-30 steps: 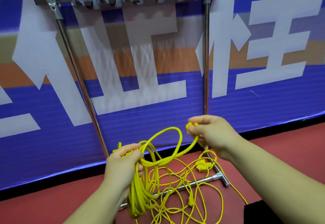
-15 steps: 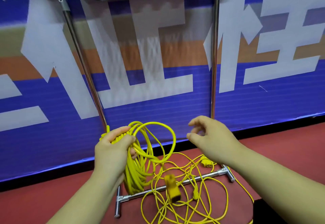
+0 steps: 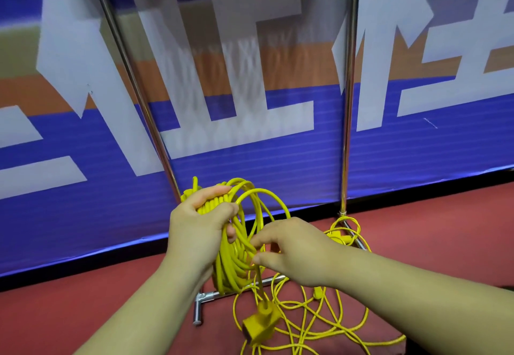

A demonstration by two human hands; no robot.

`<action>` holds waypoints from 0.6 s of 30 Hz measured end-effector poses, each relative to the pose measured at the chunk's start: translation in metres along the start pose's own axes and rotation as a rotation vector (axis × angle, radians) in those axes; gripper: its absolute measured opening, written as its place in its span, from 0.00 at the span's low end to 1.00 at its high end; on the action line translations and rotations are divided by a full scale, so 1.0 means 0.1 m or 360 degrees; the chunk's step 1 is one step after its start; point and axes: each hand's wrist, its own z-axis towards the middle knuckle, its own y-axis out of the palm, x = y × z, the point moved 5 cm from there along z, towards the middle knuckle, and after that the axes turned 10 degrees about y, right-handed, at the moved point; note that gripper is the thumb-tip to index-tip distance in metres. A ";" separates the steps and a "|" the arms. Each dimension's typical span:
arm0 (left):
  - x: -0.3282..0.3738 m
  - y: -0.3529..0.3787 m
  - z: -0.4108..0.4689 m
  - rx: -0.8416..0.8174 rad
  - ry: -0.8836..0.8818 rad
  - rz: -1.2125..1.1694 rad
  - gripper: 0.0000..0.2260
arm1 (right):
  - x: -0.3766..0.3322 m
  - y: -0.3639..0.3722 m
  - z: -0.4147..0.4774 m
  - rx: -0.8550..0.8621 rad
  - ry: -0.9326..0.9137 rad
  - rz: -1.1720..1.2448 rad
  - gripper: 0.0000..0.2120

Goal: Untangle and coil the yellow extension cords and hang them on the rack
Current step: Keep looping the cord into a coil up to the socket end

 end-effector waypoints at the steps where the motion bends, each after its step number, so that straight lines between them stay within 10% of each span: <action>1: 0.00 0.00 0.00 -0.0008 -0.0003 -0.0010 0.13 | -0.01 0.01 0.00 -0.0022 0.0004 0.0020 0.08; 18: -0.17 0.07 -0.07 -0.0327 0.0000 0.0227 0.05 | 0.31 -0.54 -0.05 0.0441 0.0891 0.1200 0.13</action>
